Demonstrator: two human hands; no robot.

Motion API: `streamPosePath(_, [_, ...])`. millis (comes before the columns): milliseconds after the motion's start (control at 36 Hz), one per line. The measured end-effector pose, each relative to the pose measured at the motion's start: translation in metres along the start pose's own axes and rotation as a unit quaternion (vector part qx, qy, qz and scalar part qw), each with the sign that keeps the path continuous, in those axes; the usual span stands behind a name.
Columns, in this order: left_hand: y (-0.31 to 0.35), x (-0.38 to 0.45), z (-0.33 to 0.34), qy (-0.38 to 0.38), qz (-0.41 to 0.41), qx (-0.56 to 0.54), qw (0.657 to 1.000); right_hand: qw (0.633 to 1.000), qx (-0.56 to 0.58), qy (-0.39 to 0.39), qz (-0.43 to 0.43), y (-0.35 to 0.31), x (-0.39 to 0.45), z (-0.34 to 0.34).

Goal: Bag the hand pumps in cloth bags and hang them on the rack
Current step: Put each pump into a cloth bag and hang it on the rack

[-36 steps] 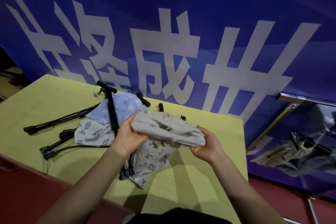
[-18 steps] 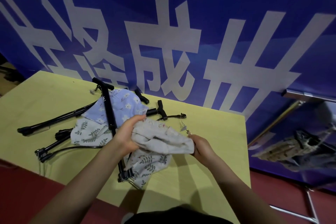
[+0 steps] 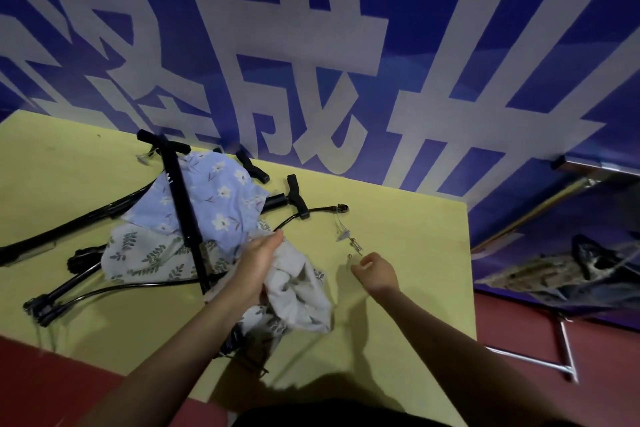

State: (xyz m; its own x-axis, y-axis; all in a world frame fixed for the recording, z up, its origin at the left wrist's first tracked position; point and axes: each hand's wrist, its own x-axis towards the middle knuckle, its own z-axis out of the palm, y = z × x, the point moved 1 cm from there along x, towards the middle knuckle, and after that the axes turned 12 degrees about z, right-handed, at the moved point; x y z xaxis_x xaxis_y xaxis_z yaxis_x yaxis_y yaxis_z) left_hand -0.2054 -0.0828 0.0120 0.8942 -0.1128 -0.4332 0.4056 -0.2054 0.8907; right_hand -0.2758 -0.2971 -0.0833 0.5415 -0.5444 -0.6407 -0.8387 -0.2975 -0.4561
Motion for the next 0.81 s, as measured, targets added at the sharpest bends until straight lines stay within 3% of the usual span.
streamPosePath(278, [-0.023,0.037,-0.01,-0.02,-0.009,-0.014,1.0,0.994,-0.092,0.037,0.043,-0.023,0.012,0.027])
streamPosePath(472, [-0.068,0.062,-0.024,-0.051,-0.04,-0.03,0.997,0.982,-0.186,-0.006,0.012,-0.026,0.015,0.032])
streamPosePath(528, [-0.051,0.054,-0.024,-0.053,-0.054,-0.029,0.997,0.983,-0.184,-0.018,0.004,-0.023,0.017,0.03])
streamPosePath(694, [-0.021,0.043,-0.019,-0.029,-0.053,-0.04,0.997,0.999,-0.048,-0.011,0.003,-0.006,0.008,0.023])
streamPosePath(806, [-0.01,0.028,-0.015,-0.048,-0.034,-0.083,0.995,0.986,0.155,-0.019,-0.065,-0.022,-0.025,0.019])
